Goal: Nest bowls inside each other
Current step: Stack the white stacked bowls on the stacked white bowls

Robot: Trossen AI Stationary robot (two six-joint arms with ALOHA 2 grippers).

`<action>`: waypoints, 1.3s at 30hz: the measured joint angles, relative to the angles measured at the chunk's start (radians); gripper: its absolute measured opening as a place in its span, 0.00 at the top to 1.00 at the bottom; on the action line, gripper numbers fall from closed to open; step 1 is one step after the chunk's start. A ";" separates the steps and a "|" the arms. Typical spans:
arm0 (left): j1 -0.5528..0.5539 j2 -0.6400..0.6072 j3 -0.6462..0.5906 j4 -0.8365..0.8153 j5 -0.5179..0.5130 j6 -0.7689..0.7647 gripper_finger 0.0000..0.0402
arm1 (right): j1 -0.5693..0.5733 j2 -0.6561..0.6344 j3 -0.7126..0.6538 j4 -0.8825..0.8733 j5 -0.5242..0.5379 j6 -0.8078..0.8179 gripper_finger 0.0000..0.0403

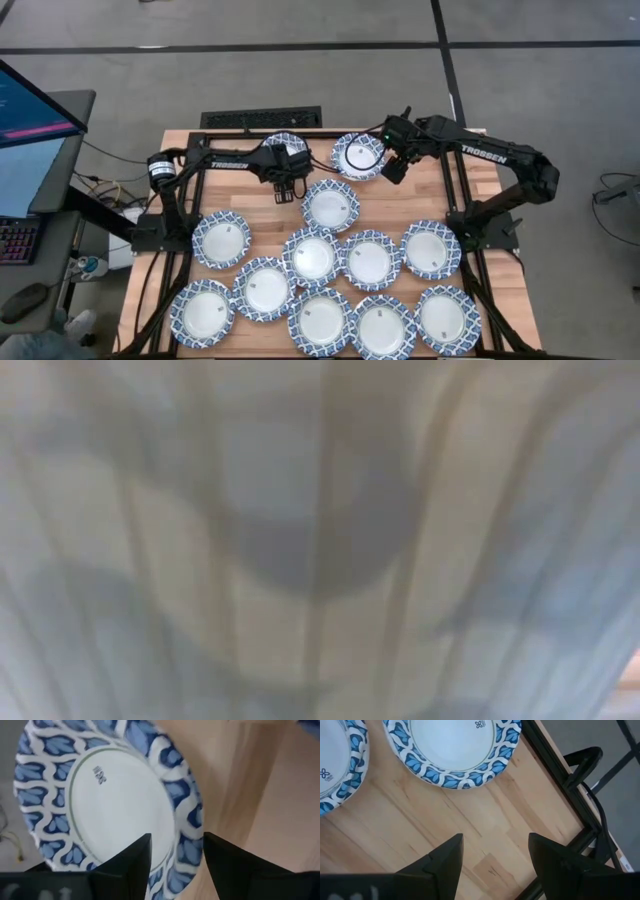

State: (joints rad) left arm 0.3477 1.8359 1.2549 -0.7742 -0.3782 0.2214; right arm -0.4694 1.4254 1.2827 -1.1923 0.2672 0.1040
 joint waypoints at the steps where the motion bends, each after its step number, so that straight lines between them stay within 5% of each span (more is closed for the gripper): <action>1: 0.001 0.000 0.000 0.007 0.012 0.000 0.58 | 0.000 0.000 0.000 0.000 0.000 0.000 0.38; 21: 0.026 0.062 -0.003 0.070 0.092 0.003 0.58 | -0.024 -0.096 0.000 0.049 0.003 -0.055 0.38; 28: 0.012 0.079 -0.002 0.105 -0.022 -0.010 0.59 | -0.050 -0.141 0.000 0.037 -0.003 -0.051 0.38; 39: 0.015 0.081 -0.001 0.116 -0.040 -0.024 0.92 | -0.068 -0.145 0.000 0.030 -0.006 -0.051 0.38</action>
State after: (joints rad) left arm 0.3626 1.9167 1.2537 -0.6580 -0.4183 0.1970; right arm -0.5373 1.2800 1.2827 -1.1625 0.2613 0.0528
